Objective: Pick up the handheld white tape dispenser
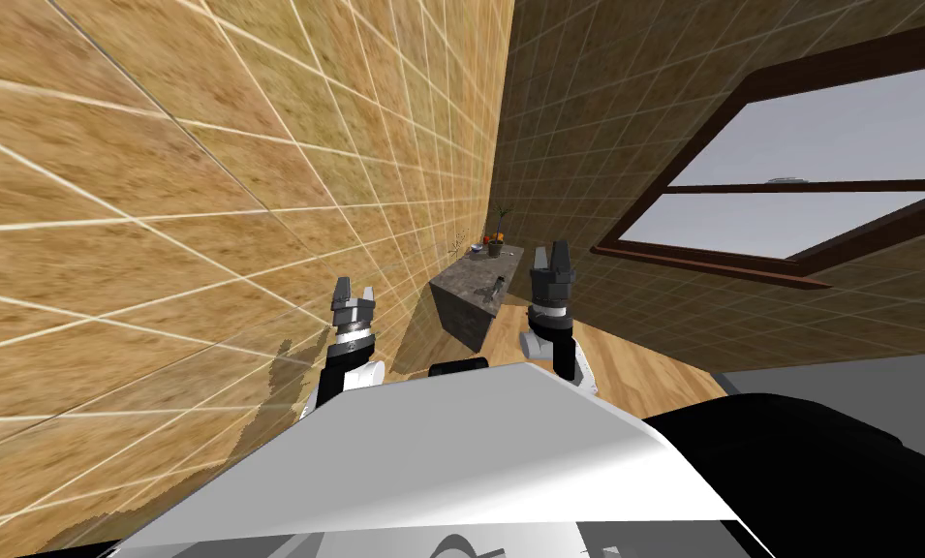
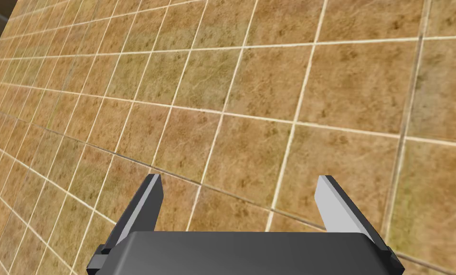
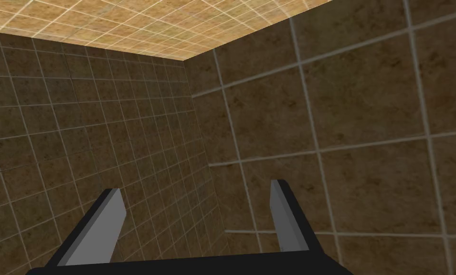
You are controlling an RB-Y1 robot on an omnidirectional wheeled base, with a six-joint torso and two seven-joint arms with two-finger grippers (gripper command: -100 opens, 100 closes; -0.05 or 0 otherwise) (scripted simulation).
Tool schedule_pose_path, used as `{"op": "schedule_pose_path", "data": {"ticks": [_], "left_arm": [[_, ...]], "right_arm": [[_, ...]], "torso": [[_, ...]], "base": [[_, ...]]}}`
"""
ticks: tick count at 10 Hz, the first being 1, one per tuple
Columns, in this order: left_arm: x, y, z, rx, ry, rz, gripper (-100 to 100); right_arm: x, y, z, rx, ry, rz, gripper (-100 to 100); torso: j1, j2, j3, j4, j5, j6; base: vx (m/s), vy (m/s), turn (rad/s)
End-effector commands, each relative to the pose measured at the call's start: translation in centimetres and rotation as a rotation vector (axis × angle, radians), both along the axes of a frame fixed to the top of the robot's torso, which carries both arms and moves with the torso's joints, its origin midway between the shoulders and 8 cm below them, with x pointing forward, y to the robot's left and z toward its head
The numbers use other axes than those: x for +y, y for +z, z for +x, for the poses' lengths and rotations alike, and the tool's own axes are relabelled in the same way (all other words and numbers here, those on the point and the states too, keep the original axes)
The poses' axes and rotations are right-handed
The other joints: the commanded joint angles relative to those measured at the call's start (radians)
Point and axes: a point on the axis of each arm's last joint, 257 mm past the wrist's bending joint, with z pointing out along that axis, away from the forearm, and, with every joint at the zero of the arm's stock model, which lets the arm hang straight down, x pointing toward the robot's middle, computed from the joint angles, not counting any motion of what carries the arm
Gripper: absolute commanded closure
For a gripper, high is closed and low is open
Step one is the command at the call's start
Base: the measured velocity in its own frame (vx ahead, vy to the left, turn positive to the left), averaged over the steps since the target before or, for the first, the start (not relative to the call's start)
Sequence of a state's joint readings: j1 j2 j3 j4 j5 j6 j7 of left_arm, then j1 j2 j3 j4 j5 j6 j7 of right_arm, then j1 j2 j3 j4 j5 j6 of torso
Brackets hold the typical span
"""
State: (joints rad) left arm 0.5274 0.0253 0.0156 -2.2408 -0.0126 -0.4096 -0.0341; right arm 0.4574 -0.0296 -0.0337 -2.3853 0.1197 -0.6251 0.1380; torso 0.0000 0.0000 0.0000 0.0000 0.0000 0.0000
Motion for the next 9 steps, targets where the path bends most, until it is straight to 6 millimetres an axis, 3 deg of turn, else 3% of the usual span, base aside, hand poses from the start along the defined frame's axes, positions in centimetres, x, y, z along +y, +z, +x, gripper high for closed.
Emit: {"op": "schedule_pose_path", "data": {"ticks": [1,9], "left_arm": [[0.0,0.0,0.0,0.0,0.0,0.0,0],[0.0,0.0,0.0,0.0,0.0,0.0,0]], "right_arm": [[0.9,0.0,0.5,0.01,0.052,0.001,-100],[7.4,-3.0,4.5,0.174,0.369,0.018,-100]], "torso": [[0.0,0.0,0.0,0.0,0.0,0.0],[0.006,0.005,0.003,0.001,0.002,0.0]], "base": [[-0.025,0.042,-0.001],[-0.086,0.086,-0.004]]}}
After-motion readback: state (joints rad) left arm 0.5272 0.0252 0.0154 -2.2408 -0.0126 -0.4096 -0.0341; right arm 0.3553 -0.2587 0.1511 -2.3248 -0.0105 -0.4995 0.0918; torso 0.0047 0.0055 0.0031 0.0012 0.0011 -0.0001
